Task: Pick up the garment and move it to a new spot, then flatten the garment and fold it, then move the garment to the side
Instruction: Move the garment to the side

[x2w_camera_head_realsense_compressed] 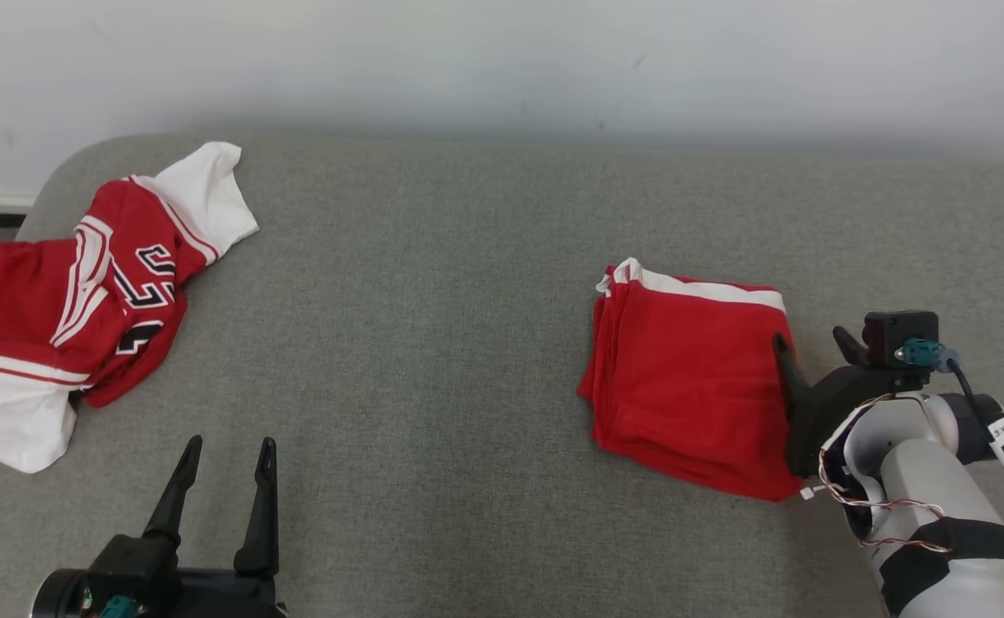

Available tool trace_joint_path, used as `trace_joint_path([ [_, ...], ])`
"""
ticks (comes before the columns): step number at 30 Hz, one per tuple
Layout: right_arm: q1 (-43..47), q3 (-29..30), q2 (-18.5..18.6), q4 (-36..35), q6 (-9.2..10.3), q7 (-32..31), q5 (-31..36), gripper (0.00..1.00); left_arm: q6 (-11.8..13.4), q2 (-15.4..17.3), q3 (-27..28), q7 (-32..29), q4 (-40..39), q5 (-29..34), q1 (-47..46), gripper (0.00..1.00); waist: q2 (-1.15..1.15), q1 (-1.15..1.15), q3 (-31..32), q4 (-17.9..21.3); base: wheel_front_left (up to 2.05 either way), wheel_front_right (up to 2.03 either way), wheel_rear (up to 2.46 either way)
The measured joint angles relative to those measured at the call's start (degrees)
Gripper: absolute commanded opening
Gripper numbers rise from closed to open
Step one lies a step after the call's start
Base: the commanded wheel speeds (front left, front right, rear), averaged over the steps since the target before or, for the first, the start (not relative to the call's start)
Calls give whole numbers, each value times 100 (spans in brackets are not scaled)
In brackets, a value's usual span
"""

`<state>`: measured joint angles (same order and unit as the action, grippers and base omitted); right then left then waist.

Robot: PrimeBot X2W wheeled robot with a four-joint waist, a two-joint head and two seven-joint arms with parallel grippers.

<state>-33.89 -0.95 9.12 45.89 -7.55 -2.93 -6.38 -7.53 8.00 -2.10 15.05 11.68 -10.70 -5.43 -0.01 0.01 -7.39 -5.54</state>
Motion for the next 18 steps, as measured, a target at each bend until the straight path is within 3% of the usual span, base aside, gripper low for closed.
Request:
trace_joint_path([
  [12,-453,266,-227,1400,0,315,-83,100,0,82,-76,0,96,-111,-227,100,0,0,-286,-137,0,0,0],
  [13,-499,263,-245,1488,0,320,-82,85,0,89,-78,0,102,-124,-235,100,0,0,-294,-142,0,0,0],
  [14,-532,264,-254,1566,0,321,-86,47,0,92,-77,0,107,-149,-243,100,1,-1,-299,-144,0,0,0],
  [15,-565,258,-270,1633,0,331,-98,17,0,96,-71,0,109,-151,-250,100,1,-1,-302,-143,0,0,0],
  [16,-591,243,-293,1688,0,357,-103,0,0,98,-64,0,110,-152,-254,100,1,-1,-302,-139,0,0,0],
  [18,-642,203,-333,1781,0,425,-125,0,1,99,-49,0,112,-158,-254,100,1,-1,-308,-126,0,0,0],
])
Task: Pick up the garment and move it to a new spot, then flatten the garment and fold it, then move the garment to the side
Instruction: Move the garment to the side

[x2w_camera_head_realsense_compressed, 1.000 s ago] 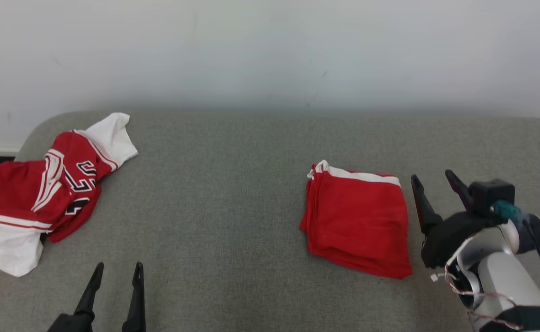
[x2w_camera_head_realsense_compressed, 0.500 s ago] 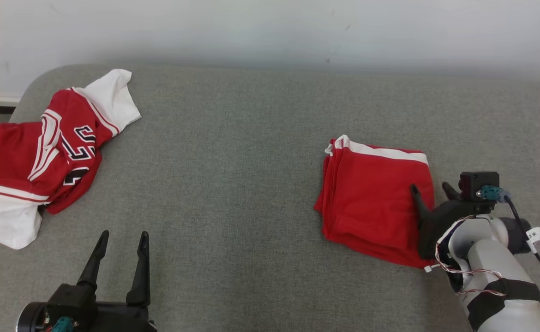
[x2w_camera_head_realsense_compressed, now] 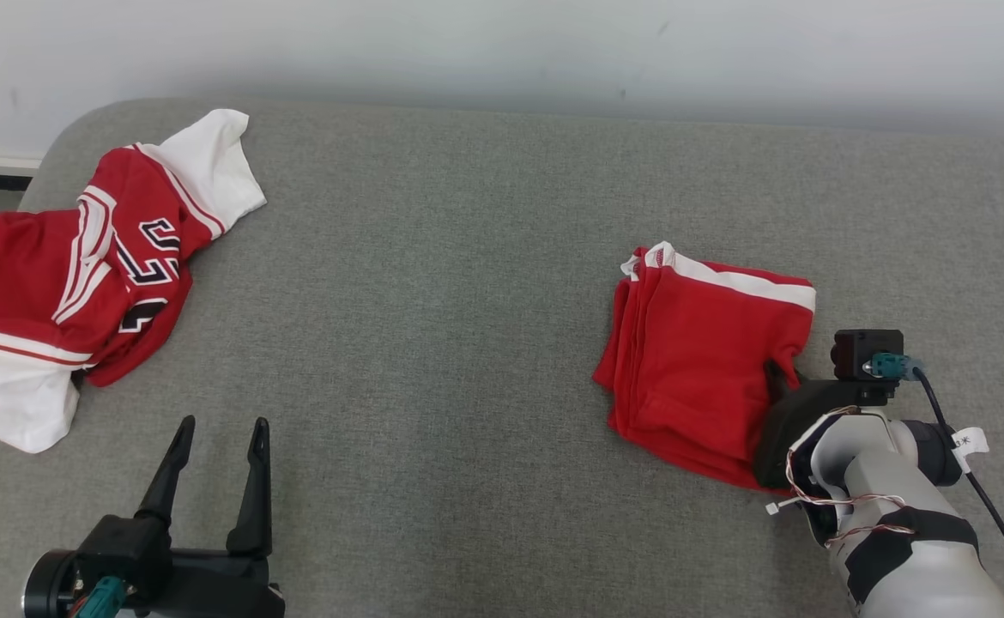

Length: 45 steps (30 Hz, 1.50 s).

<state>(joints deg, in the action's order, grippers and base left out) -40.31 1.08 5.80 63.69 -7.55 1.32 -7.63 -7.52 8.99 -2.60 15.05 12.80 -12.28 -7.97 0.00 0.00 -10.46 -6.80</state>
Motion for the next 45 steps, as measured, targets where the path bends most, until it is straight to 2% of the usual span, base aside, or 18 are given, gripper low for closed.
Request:
trace_joint_path([
  [6,-168,-365,64,69,0,180,37,0,0,35,93,0,-31,-49,7,100,0,0,-41,90,0,0,0],
  [13,-736,-1383,376,-71,0,74,179,0,-1,148,27,0,-199,-191,-65,100,0,0,-326,289,0,0,0],
  [18,-1296,-2145,805,-338,0,-131,141,0,-1,321,-38,0,-590,-253,-277,100,0,1,-690,468,0,0,0],
  [24,-1845,-2697,1508,-736,0,-333,-218,0,-1,615,-123,0,-1106,-409,-569,100,-1,1,-1209,745,0,0,0],
  [31,-2255,-2947,2116,-1271,0,-602,-520,0,-2,1042,-115,1,-1780,-414,-657,100,-1,1,-1720,1233,0,0,0],
  [38,-2500,-2719,2557,-1533,0,-770,-647,0,-2,1355,-114,0,-2454,-397,-644,100,-1,0,-2176,1748,0,0,0],
  [45,-2742,-2542,2744,-1651,0,-888,-527,0,-2,1639,-32,-11,-2762,-390,-580,100,-1,1,-2557,2121,0,0,0],
])
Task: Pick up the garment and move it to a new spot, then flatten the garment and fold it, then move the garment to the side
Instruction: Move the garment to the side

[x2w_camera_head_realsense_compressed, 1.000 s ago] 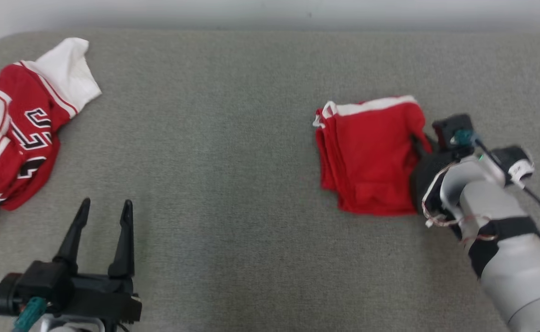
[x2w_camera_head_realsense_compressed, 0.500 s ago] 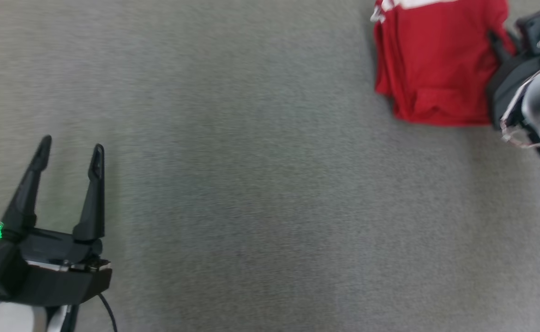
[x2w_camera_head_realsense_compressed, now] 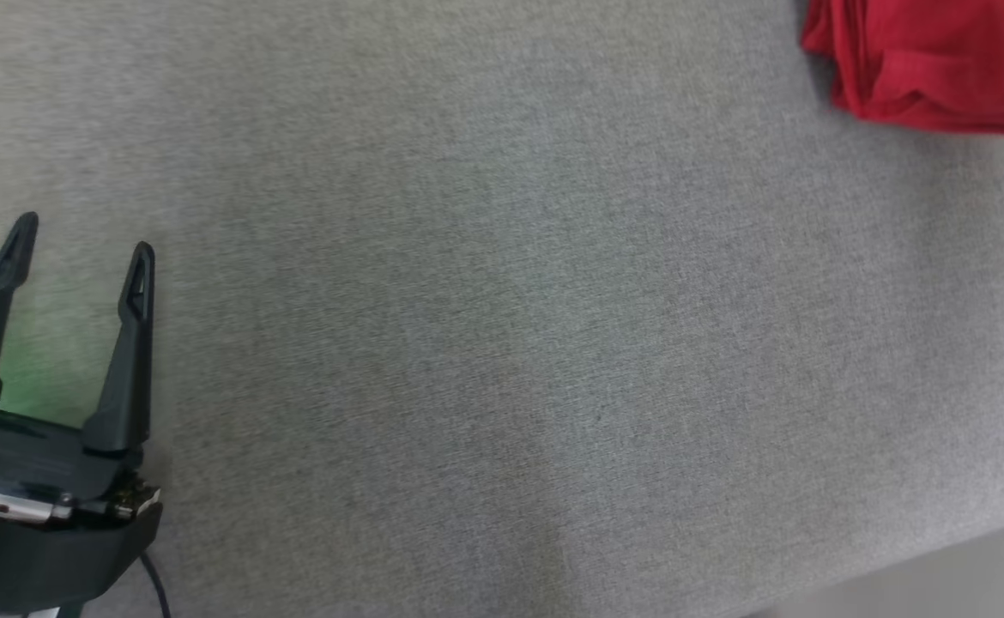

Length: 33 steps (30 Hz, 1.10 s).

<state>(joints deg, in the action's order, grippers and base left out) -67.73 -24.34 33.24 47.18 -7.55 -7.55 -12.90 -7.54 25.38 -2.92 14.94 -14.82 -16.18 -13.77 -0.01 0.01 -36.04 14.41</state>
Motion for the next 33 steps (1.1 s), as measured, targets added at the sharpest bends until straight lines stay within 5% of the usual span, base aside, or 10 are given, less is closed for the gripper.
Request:
trace_joint_path([
  [14,-655,155,125,12,0,-226,472,0,99,203,110,-167,-668,4,94,100,1,0,-430,186,0,0,0],
  [15,-661,157,130,23,0,-213,538,35,100,204,116,-167,-673,4,108,100,1,-1,-439,177,0,0,0],
  [16,-672,162,133,33,0,-181,594,100,100,205,123,-166,-678,3,120,100,1,-1,-446,170,0,0,0],
  [26,-701,630,-88,87,0,172,996,100,174,156,142,-119,-493,-31,172,100,0,-1,-260,177,0,0,0],
  [33,-225,884,-472,-271,0,748,1081,100,236,-166,51,-31,8,-76,243,100,0,-1,178,124,0,0,0],
])
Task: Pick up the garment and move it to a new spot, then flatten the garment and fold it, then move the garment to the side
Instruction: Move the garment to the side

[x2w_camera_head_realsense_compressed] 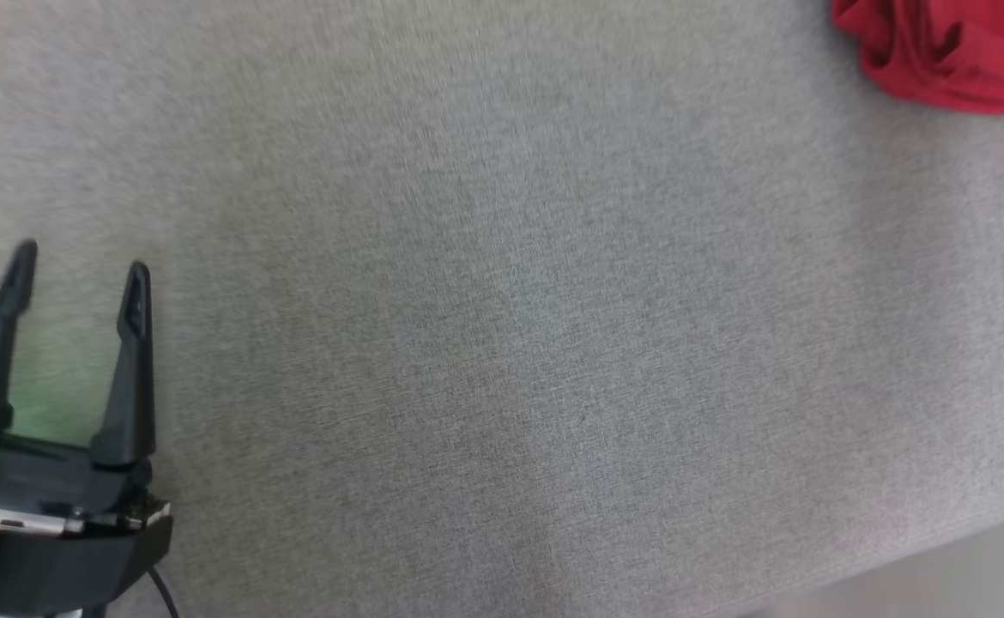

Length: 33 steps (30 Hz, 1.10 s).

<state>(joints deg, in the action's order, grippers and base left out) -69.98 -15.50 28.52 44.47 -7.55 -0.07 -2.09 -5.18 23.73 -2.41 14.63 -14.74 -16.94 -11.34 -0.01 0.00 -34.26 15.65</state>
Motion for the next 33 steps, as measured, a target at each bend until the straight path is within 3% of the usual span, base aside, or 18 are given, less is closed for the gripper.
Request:
trace_joint_path([
  [10,1243,285,-823,-878,0,442,-96,100,38,-600,358,42,679,-68,459,100,2,-1,915,-242,0,0,0],
  [20,2591,292,-1357,-1550,0,611,-196,100,-78,-1095,697,41,1113,89,873,100,2,-2,1750,-543,0,0,0],
  [26,3485,389,-1506,-1982,0,719,-330,100,-136,-1319,742,42,1379,252,996,100,2,-2,2256,-769,0,0,0],
  [33,4691,910,-1697,-2574,0,870,-489,100,-175,-1433,747,42,1666,335,1133,100,2,-2,2761,-1084,0,0,0],
])
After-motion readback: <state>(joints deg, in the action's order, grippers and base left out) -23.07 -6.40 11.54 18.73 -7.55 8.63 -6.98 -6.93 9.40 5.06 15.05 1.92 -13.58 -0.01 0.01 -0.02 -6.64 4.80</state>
